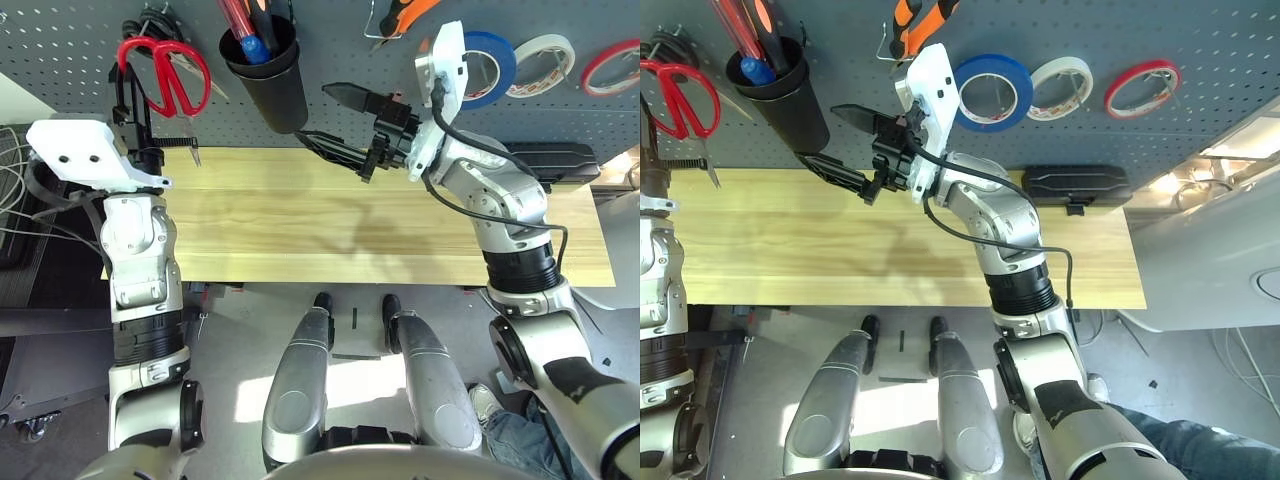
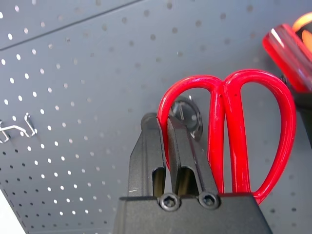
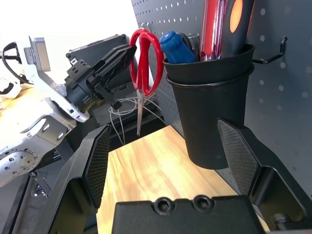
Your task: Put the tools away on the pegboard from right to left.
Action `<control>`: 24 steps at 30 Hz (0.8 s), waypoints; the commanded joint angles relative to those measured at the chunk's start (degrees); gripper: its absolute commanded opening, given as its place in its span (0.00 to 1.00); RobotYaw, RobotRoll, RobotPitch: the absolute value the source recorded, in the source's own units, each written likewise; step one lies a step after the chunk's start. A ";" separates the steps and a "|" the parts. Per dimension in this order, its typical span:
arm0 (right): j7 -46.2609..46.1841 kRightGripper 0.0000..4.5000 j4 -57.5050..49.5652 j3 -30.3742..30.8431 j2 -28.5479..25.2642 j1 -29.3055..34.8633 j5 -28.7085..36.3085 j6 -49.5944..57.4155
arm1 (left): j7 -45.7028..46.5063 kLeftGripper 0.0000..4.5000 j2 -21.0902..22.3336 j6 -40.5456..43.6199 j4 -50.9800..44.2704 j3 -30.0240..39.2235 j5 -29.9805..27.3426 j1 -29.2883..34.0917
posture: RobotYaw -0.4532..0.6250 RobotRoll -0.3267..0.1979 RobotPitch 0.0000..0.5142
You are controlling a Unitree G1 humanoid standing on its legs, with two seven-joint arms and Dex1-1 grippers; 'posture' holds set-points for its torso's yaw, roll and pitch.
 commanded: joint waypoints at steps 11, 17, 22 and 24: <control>-0.03 1.00 0.20 0.54 -0.12 0.32 -0.41 -0.74 | 0.97 0.01 1.31 6.03 5.83 2.64 -2.94 -3.00 | 0.54 0.62 0.78; -0.47 1.00 0.32 0.43 -0.15 0.39 -0.60 -0.97 | -0.69 0.01 1.27 9.53 10.23 1.33 -3.93 -4.87 | 0.53 0.62 0.78; -1.15 1.00 0.54 0.27 -0.33 0.58 -1.02 -1.29 | -1.44 0.01 1.29 10.03 13.30 0.31 -3.65 -6.73 | 0.52 0.62 0.78; -1.71 1.00 0.93 0.05 -0.31 0.86 -1.46 -1.79 | -1.89 0.14 1.72 6.51 13.56 -1.06 -1.46 -6.36 | 0.52 0.62 0.78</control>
